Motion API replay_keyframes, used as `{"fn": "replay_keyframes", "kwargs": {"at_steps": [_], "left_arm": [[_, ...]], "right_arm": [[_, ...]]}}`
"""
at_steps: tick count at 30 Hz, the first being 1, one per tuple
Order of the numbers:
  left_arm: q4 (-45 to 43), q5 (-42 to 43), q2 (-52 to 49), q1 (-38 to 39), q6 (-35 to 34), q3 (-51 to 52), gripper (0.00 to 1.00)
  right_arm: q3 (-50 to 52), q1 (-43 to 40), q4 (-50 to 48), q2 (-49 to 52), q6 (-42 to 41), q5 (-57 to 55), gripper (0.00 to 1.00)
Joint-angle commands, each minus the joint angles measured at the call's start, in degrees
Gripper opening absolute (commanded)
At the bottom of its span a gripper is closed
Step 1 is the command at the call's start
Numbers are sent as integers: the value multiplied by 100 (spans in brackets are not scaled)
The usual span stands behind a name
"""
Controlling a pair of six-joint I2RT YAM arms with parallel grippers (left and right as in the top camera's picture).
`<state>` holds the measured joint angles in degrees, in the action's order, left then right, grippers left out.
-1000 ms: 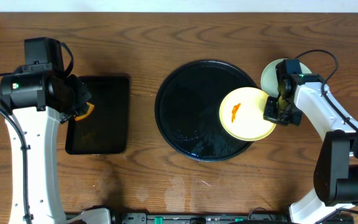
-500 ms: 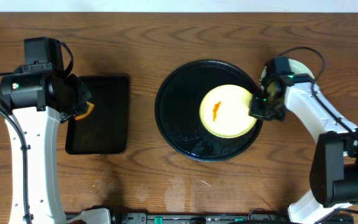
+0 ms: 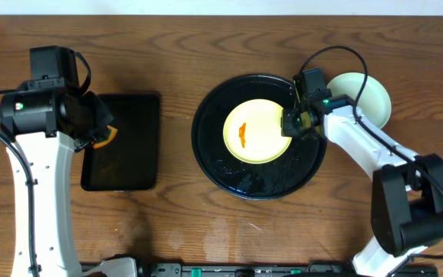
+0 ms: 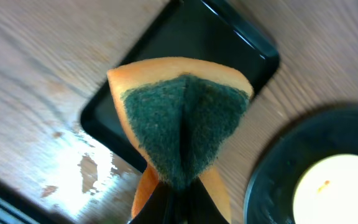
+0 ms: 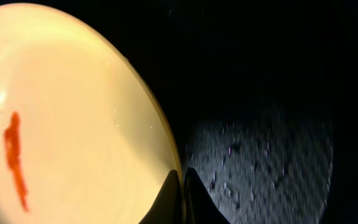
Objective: Clean dirty plates on tray and stack at the side
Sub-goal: 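Bring the sponge in the left gripper onto the yellow plate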
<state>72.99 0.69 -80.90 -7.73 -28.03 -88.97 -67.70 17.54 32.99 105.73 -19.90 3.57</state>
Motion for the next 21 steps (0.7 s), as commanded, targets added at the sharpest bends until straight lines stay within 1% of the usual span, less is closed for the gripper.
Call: {"fn": "replay_keyframes", "kwargs": {"at_steps": [1,4,8,12,16,21], "left_arm": [[-96,817,-44,28,463,2,8],[-240,1333,-44,197,769,4,8],[-507,1738,-44,575,745,83,8],[-1016,1755,-46,1080,317,319,8],[-1742,1755,-118,1593,26,654,8],[-2570,1755,-535,2236,-516,955,8]], "right_arm": [[-87,13,-164,258,240,-13,1],[-87,13,-262,466,651,516,1],[-87,13,-221,785,623,599,1],[-87,13,-227,1038,614,597,1],[-87,13,-262,1099,315,595,1],[-87,15,-352,1099,269,595,1]]}}
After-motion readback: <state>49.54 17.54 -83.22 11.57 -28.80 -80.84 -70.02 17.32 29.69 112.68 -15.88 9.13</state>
